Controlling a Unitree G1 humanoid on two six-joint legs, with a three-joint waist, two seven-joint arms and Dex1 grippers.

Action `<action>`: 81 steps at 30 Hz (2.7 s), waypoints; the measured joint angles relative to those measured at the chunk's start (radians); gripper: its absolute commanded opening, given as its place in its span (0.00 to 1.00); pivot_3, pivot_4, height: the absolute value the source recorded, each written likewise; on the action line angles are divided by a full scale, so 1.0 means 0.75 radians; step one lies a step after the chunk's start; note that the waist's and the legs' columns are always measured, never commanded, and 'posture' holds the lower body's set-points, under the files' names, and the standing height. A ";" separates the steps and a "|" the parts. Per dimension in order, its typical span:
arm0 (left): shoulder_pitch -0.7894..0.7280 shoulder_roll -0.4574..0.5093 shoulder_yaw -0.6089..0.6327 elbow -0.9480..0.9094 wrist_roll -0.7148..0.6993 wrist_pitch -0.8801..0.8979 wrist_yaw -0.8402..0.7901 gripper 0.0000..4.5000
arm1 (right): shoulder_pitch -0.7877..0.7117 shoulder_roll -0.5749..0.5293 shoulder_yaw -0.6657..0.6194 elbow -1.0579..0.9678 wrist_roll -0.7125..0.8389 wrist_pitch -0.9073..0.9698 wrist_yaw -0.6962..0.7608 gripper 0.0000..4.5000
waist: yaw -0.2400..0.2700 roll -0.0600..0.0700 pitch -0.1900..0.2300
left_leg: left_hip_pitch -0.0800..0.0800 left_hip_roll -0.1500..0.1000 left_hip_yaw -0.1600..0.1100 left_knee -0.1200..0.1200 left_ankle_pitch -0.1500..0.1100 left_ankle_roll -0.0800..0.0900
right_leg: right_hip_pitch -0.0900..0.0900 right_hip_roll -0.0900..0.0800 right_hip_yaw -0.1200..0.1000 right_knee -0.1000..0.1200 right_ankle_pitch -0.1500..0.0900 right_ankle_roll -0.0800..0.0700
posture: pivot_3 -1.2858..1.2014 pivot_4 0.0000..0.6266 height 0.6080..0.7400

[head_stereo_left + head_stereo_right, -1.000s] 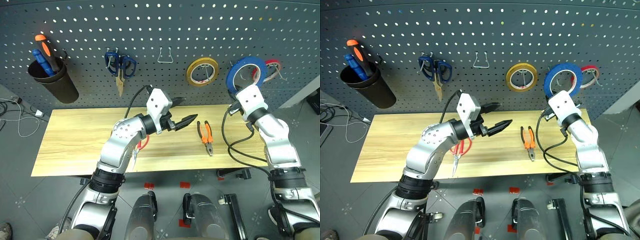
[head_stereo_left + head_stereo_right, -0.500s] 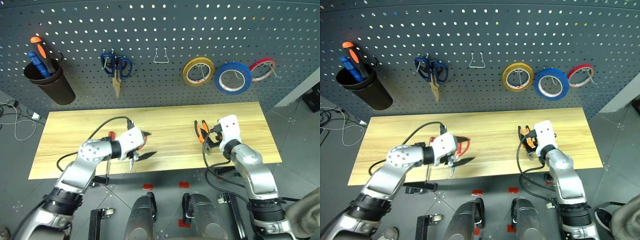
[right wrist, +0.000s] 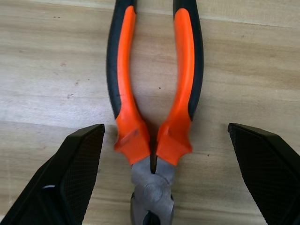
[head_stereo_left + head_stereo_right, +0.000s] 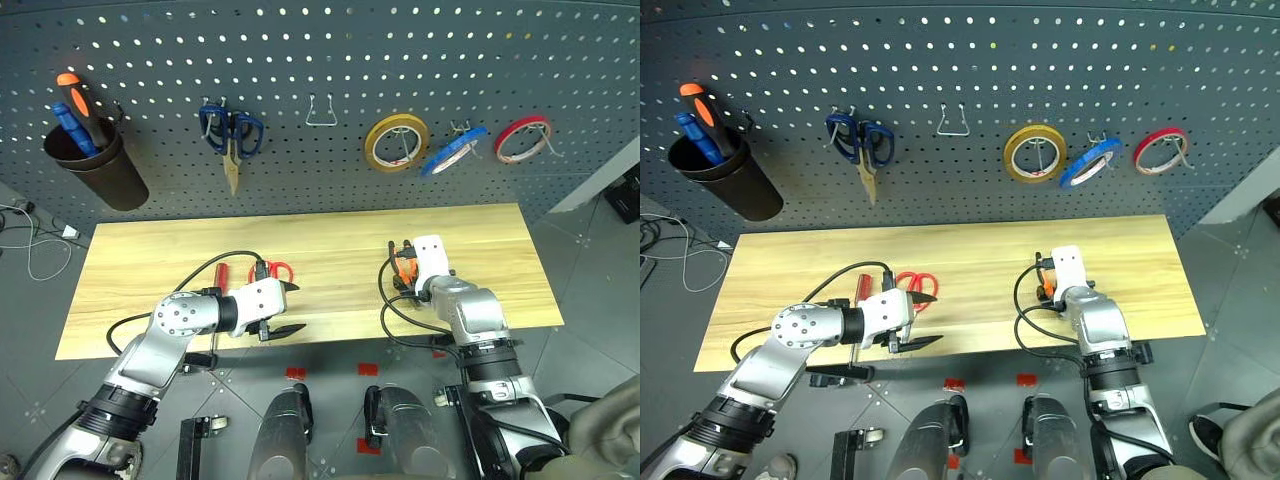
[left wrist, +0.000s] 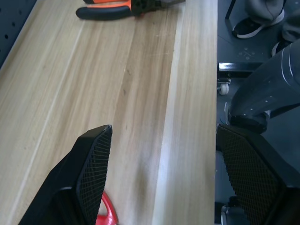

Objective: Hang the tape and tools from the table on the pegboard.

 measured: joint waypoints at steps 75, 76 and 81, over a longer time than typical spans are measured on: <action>-0.184 -0.312 0.421 -0.271 -0.366 0.558 0.646 0.83 | -0.839 0.157 0.190 0.918 -0.306 -1.843 -0.371 0.65 | 0.073 -0.006 0.024 | -0.019 0.002 -0.004 0.012 0.005 0.001 | -0.014 0.001 -0.003 0.002 0.009 -0.001 | 0.57 0.58 1.00; -0.175 -0.315 0.416 -0.264 -0.360 0.563 0.657 0.83 | -0.826 0.163 0.184 0.912 -0.299 -1.829 -0.370 0.74 | 0.073 -0.006 0.024 | -0.019 0.002 -0.004 0.012 0.005 0.001 | -0.014 0.001 -0.003 0.003 0.009 -0.001 | 0.57 0.58 1.00; -0.152 -0.364 0.394 -0.258 -0.351 0.593 0.685 0.87 | -0.757 0.185 0.140 0.819 -0.239 -1.742 -0.348 1.00 | 0.073 -0.006 0.024 | -0.019 0.002 -0.005 0.014 0.005 0.001 | -0.013 0.000 -0.004 0.003 0.009 -0.001 | 0.55 0.57 1.00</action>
